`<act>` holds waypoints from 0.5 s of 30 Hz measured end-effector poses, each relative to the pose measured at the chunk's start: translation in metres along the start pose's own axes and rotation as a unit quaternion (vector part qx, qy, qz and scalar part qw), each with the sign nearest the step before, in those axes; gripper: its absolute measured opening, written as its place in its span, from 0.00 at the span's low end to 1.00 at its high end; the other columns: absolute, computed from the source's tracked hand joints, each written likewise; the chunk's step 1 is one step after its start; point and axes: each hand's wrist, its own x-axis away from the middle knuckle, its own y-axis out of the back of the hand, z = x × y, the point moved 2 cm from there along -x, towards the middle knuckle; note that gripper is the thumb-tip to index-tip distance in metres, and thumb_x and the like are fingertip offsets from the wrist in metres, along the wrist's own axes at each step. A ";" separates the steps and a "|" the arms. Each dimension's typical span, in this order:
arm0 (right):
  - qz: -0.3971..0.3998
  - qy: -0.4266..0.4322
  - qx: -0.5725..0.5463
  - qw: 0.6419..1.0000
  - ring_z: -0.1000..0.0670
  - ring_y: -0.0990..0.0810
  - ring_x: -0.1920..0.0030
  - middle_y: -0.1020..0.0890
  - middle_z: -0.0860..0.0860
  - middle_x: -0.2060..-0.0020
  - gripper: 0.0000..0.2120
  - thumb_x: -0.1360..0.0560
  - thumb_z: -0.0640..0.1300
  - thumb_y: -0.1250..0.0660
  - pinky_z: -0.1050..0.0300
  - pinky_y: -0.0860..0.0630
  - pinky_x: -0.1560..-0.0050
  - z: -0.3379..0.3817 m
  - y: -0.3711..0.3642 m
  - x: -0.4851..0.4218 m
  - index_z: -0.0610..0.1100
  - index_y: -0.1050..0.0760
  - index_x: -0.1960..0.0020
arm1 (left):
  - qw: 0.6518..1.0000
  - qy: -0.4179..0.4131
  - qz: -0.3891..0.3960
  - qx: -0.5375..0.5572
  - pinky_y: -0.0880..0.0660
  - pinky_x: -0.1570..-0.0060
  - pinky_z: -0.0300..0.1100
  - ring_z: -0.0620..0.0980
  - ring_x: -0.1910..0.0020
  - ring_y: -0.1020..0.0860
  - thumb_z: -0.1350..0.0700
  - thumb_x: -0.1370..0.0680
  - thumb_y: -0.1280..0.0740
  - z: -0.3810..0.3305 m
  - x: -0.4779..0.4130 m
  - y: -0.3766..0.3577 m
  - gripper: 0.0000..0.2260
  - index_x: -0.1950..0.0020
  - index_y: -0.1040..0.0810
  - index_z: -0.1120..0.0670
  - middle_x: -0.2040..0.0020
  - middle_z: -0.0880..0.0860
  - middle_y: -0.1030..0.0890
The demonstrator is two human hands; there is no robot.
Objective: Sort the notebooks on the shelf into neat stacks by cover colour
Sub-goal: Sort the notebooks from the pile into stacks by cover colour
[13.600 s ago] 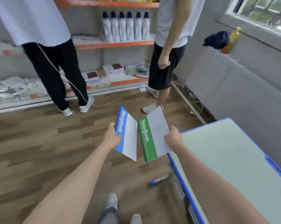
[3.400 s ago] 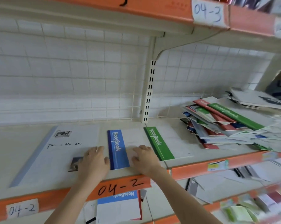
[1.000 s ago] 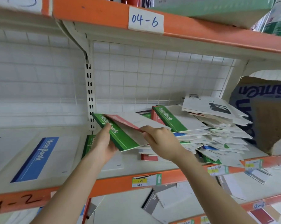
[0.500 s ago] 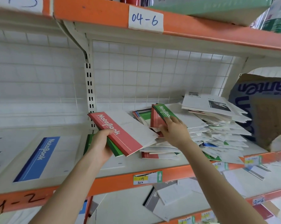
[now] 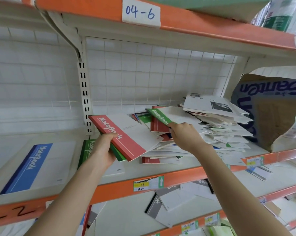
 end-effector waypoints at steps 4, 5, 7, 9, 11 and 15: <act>-0.011 0.058 -0.090 0.994 0.37 0.23 0.56 0.20 0.38 0.54 0.17 0.22 0.36 0.46 0.51 0.30 0.60 0.035 0.016 0.006 0.42 0.31 0.35 | 1.000 0.001 -0.001 0.025 0.28 0.52 0.51 0.52 0.57 0.23 0.59 0.20 0.39 0.000 0.002 -0.004 0.09 0.41 0.31 0.55 0.55 0.55 0.22; -0.007 0.094 -0.100 0.990 0.38 0.22 0.55 0.20 0.38 0.54 0.17 0.22 0.37 0.46 0.50 0.27 0.58 0.046 0.017 0.009 0.42 0.30 0.35 | 0.999 0.003 -0.003 0.039 0.28 0.53 0.51 0.52 0.58 0.23 0.57 0.20 0.38 -0.001 0.002 -0.005 0.08 0.41 0.30 0.55 0.55 0.54 0.22; -0.010 0.160 -0.118 0.980 0.38 0.22 0.55 0.19 0.39 0.54 0.17 0.21 0.39 0.46 0.49 0.27 0.58 0.068 0.018 0.016 0.42 0.29 0.35 | 0.998 0.013 0.001 0.062 0.27 0.59 0.49 0.52 0.58 0.22 0.52 0.20 0.38 -0.002 0.002 -0.008 0.09 0.43 0.29 0.56 0.55 0.55 0.21; -0.014 0.210 -0.148 0.966 0.37 0.22 0.56 0.18 0.40 0.55 0.18 0.23 0.43 0.48 0.50 0.29 0.60 0.083 0.018 0.022 0.41 0.27 0.37 | 0.998 0.018 0.011 0.063 0.28 0.63 0.49 0.53 0.59 0.22 0.53 0.20 0.39 -0.002 0.002 -0.010 0.09 0.47 0.27 0.58 0.56 0.56 0.21; 0.006 0.239 -0.203 0.949 0.39 0.22 0.58 0.18 0.42 0.57 0.19 0.25 0.47 0.49 0.50 0.27 0.61 0.091 0.021 0.028 0.41 0.24 0.43 | 0.999 0.021 0.009 0.041 0.30 0.66 0.48 0.54 0.62 0.23 0.56 0.19 0.42 -0.001 0.005 -0.011 0.08 0.53 0.27 0.58 0.59 0.57 0.22; 0.008 0.174 -0.271 0.947 0.44 0.22 0.49 0.19 0.43 0.46 0.16 0.20 0.47 0.45 0.50 0.25 0.51 0.069 0.018 0.018 0.41 0.25 0.38 | 0.999 0.027 -0.005 0.032 0.29 0.66 0.50 0.55 0.60 0.23 0.59 0.20 0.41 0.000 0.007 -0.006 0.05 0.54 0.29 0.57 0.56 0.58 0.22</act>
